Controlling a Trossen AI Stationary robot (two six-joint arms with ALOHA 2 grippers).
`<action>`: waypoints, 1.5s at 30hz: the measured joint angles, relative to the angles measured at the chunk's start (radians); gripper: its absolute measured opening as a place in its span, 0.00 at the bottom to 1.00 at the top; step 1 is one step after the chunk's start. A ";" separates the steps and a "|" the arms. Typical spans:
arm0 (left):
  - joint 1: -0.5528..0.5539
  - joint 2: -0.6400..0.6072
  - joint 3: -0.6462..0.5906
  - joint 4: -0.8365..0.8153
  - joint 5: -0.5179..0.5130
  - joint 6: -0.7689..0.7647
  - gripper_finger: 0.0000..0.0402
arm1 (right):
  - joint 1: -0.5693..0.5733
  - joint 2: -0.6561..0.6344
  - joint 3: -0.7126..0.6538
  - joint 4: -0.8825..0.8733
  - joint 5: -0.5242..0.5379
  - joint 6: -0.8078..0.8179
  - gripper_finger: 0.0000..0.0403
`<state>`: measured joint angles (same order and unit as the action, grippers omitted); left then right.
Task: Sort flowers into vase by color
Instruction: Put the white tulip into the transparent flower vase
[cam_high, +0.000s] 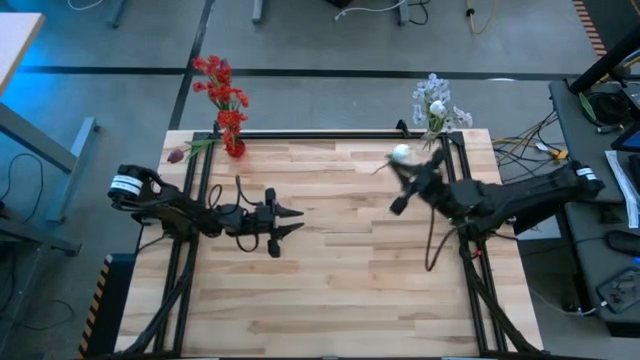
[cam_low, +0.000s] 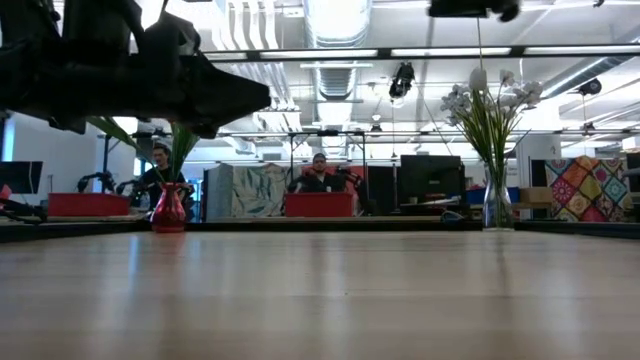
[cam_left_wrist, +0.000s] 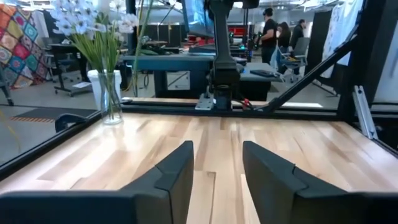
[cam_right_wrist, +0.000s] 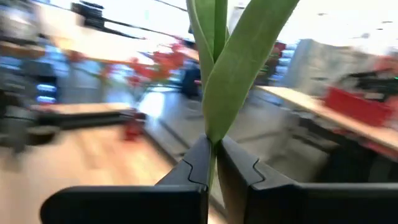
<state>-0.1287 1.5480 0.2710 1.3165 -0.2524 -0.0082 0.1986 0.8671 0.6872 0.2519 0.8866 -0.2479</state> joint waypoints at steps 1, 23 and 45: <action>0.000 -0.011 -0.006 0.001 0.000 0.000 0.31 | 0.000 -0.031 0.000 -0.030 0.046 -0.015 0.03; 0.000 -0.034 -0.027 -0.003 0.000 0.000 0.32 | -0.046 -0.283 -0.071 -0.196 0.345 -0.344 0.03; 0.000 -0.033 -0.027 -0.003 0.000 0.017 0.32 | -0.456 -0.361 -0.257 0.128 0.005 -0.519 0.03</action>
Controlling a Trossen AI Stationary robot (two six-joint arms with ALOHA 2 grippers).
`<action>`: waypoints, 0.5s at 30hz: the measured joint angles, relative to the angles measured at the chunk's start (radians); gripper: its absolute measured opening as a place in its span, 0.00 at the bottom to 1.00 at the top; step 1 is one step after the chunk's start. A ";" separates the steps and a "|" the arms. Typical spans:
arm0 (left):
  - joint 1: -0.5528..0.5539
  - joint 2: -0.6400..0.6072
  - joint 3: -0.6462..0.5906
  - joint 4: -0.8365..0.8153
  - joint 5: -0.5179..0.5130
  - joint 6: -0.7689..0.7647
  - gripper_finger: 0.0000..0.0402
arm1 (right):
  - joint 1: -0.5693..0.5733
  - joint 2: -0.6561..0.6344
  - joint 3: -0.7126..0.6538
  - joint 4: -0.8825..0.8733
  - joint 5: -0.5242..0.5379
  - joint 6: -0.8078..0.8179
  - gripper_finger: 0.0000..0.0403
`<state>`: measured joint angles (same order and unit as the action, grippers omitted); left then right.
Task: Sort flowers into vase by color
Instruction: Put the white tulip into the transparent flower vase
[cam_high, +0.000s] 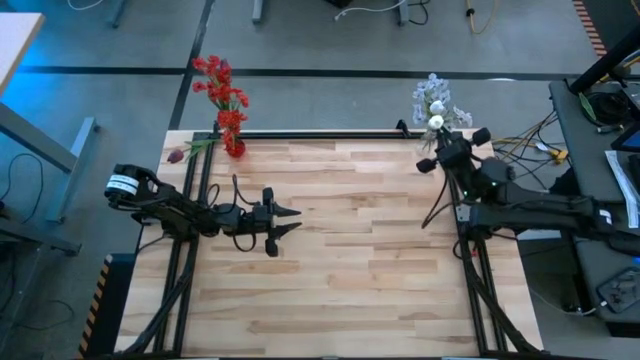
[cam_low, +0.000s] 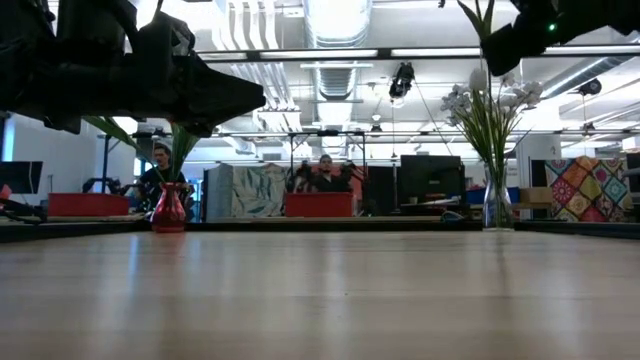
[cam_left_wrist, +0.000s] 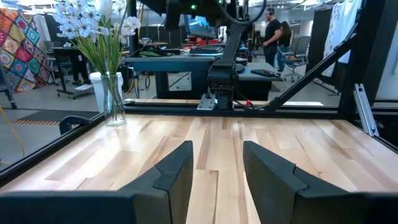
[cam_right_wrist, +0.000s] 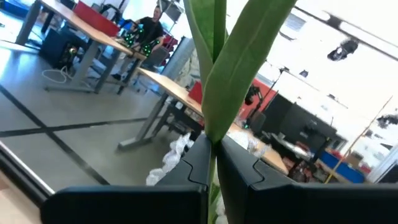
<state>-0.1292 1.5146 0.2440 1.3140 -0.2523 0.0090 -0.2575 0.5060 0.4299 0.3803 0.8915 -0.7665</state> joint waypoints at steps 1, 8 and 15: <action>0.000 0.000 0.000 0.000 0.000 -0.001 0.32 | -0.018 0.000 -0.007 0.001 -0.009 0.020 0.03; 0.000 0.000 0.000 0.000 0.000 -0.001 0.32 | -0.124 0.000 -0.057 0.010 -0.035 0.131 0.03; 0.000 0.000 0.000 0.000 0.000 0.000 0.32 | -0.202 0.000 -0.111 0.051 -0.031 0.241 0.03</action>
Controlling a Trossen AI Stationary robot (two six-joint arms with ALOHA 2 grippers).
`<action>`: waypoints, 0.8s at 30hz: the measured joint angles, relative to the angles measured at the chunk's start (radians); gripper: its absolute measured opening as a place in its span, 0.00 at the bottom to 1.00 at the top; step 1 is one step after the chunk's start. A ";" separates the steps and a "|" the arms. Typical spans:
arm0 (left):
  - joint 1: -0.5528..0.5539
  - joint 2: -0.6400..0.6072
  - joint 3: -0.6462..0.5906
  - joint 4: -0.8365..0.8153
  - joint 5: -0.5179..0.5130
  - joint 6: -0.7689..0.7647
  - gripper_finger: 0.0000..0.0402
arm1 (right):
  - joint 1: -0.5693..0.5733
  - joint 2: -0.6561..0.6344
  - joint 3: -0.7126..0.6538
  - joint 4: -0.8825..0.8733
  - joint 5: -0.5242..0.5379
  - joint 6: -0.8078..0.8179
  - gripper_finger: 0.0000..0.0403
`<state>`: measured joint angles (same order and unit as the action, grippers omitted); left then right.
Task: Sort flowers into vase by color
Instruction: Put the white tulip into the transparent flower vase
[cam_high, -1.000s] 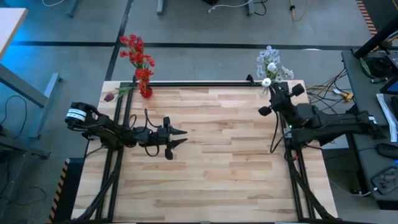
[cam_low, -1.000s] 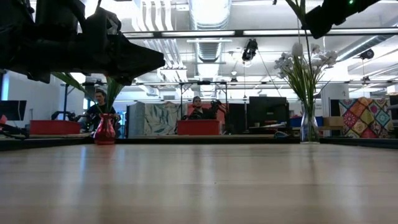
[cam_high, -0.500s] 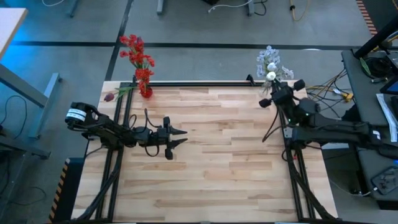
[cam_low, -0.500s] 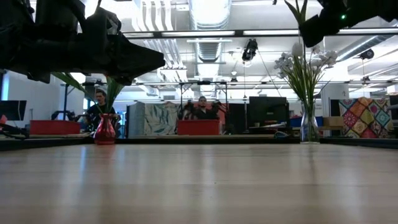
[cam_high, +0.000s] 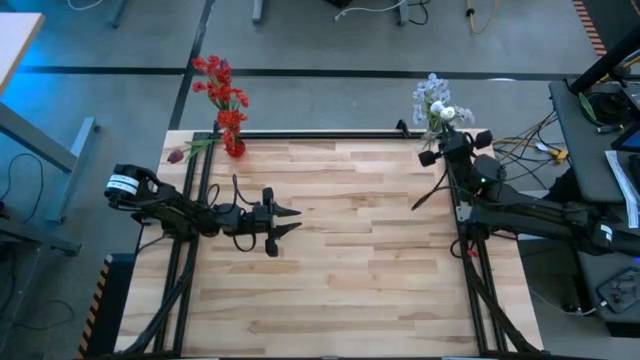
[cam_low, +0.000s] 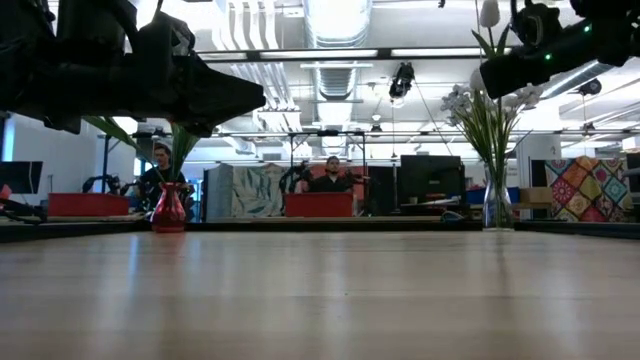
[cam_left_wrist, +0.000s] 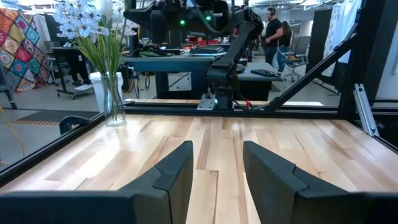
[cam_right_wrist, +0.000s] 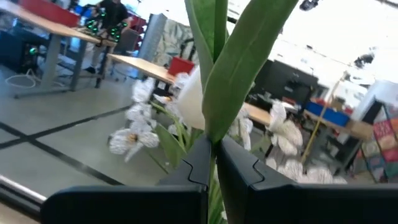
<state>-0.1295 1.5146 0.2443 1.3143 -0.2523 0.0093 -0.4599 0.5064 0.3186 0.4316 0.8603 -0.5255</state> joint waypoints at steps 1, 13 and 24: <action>0.000 0.000 0.000 0.000 0.000 0.000 0.32 | -0.010 0.000 -0.003 0.001 0.000 0.017 0.03; 0.000 0.000 0.000 0.001 0.000 -0.001 0.32 | -0.080 0.036 0.003 -0.009 0.015 0.139 0.06; 0.000 0.000 0.000 0.001 0.000 -0.006 0.32 | -0.084 0.131 0.004 -0.010 0.071 0.272 0.34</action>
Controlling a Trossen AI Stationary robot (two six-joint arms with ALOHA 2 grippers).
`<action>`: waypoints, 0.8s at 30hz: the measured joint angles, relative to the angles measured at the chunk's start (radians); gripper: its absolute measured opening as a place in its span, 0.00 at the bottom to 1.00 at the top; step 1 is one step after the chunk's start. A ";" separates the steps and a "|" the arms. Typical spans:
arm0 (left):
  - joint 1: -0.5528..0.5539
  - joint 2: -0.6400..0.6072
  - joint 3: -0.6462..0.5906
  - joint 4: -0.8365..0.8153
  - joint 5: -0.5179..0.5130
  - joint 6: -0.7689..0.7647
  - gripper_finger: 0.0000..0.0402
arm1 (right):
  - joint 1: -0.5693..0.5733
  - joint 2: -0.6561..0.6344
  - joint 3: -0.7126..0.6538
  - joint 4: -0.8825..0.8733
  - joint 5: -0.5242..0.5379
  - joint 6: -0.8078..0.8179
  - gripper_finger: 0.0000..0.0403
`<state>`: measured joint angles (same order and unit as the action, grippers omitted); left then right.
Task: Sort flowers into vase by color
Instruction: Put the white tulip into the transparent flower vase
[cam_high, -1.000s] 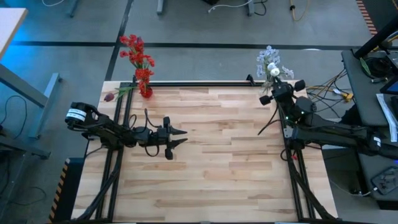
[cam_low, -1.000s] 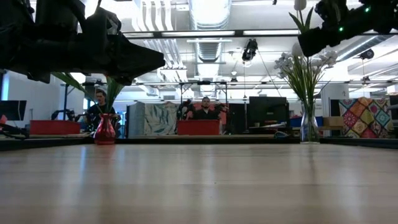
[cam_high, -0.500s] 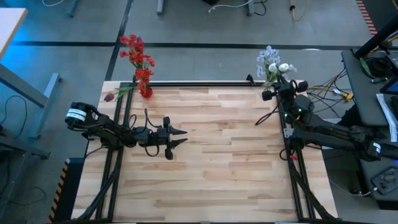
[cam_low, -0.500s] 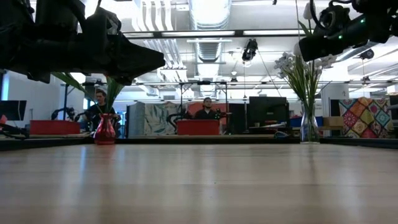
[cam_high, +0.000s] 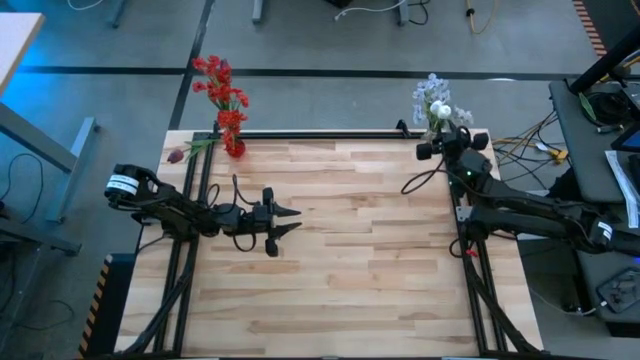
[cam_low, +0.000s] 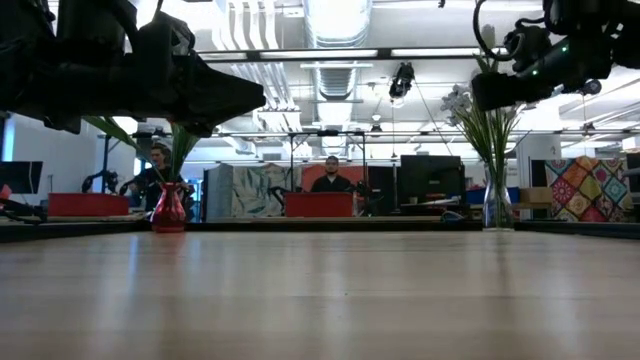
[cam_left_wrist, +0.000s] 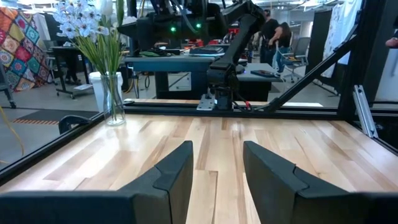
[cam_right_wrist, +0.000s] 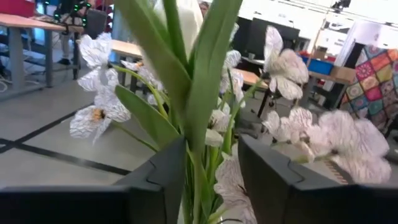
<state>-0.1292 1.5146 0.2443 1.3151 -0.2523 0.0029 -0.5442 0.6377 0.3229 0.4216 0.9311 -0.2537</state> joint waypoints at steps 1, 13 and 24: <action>0.000 0.000 0.000 0.000 0.000 0.000 0.32 | 0.000 0.002 0.000 -0.003 0.008 0.008 0.35; 0.000 -0.004 0.000 0.000 0.000 0.000 0.32 | 0.000 0.005 0.181 -0.516 0.010 0.235 0.38; 0.000 -0.068 0.000 -0.017 0.000 0.008 0.32 | 0.002 0.006 0.411 -0.939 -0.117 0.350 0.39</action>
<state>-0.1295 1.4467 0.2443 1.2984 -0.2520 0.0109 -0.5417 0.6437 0.7337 -0.5170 0.8142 0.0958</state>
